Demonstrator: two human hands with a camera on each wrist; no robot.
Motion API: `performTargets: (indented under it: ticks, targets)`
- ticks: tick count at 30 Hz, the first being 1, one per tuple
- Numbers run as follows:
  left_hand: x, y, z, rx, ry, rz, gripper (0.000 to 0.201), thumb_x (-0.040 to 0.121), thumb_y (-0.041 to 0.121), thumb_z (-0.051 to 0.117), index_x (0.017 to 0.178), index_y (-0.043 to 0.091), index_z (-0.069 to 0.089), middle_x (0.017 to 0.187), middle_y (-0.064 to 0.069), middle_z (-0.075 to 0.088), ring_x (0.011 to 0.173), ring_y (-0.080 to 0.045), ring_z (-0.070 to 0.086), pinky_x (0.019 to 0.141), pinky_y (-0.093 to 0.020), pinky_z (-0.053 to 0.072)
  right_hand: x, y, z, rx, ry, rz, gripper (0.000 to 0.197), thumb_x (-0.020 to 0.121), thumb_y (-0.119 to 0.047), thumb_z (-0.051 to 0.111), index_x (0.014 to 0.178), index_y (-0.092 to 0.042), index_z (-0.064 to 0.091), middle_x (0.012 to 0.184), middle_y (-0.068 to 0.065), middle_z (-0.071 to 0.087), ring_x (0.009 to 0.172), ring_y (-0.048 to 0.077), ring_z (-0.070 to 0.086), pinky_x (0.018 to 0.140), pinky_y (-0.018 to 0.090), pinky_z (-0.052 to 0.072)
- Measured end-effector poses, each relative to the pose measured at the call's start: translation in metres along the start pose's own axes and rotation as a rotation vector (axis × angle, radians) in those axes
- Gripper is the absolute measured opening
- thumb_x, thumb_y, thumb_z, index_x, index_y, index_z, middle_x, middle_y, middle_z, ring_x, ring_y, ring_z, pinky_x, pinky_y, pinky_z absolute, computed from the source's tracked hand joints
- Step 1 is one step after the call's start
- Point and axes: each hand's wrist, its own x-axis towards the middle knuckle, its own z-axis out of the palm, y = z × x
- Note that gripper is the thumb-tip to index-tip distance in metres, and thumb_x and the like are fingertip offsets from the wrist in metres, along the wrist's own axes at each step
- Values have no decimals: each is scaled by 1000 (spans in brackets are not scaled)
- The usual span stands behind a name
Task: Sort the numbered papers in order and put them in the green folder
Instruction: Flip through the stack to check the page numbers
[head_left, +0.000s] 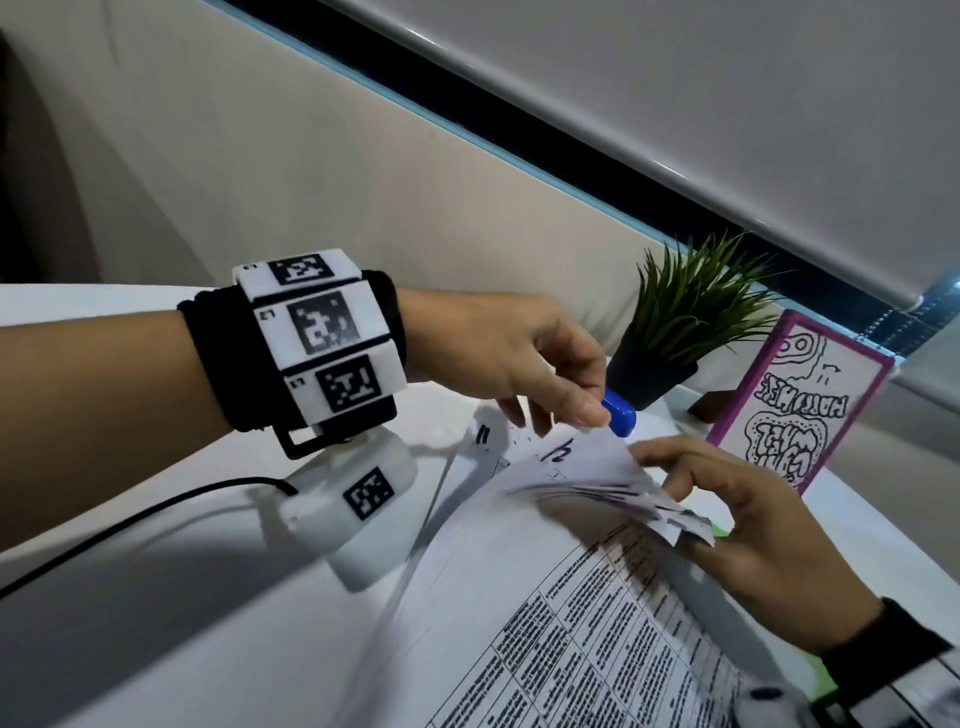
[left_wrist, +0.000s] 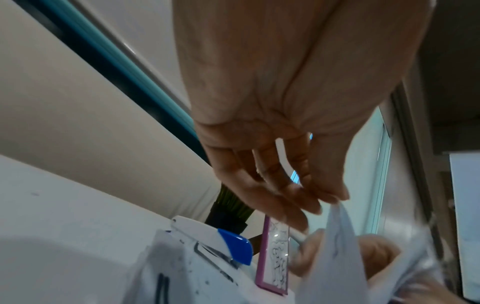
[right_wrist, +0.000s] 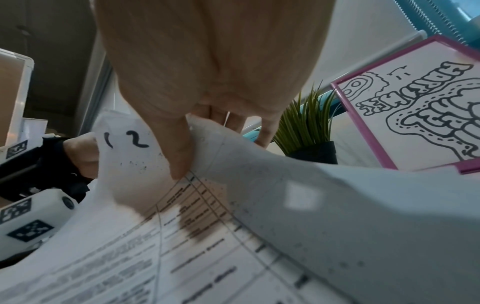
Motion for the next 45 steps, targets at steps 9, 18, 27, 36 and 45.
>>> performTargets:
  ticks: [9, 18, 27, 36, 45]
  targets:
    - [7, -25, -1, 669, 104, -346, 20, 89, 32, 65, 93, 13, 72, 88, 0, 72, 77, -16, 61, 66, -25, 46, -2, -1, -2, 1, 16, 4, 15, 68, -11, 78, 71, -26, 74, 85, -6, 73, 81, 11, 69, 73, 19, 52]
    - [9, -32, 1, 619, 140, -362, 17, 80, 31, 75, 84, 15, 71, 76, 0, 72, 72, -17, 64, 60, -22, 46, -1, -1, -4, -58, -12, 0, 15, 69, -11, 81, 72, -24, 73, 88, -7, 73, 84, 11, 69, 73, 19, 51]
    - [1, -20, 4, 148, 103, -336, 25, 78, 4, 74, 90, 14, 54, 70, -4, 64, 57, -15, 61, 58, -21, 51, -5, -2, -4, -152, -10, 35, 18, 72, -18, 83, 66, -28, 69, 118, -16, 62, 115, 7, 58, 89, 21, 47]
    - [-23, -19, 11, 265, -140, -392, 17, 89, 10, 55, 84, 2, 69, 78, -10, 74, 59, -20, 70, 71, -30, 59, -7, -3, -5, -2, -87, 10, 26, 80, 4, 72, 77, -18, 59, 102, -6, 72, 97, 15, 67, 78, 26, 51]
    - [-35, -28, -3, 278, 357, -366, 25, 90, 31, 64, 76, 11, 64, 68, -5, 68, 56, -16, 61, 57, -25, 50, -11, 1, -5, 53, -153, 68, 15, 84, 5, 68, 85, -9, 63, 102, -8, 75, 99, 12, 70, 78, 27, 54]
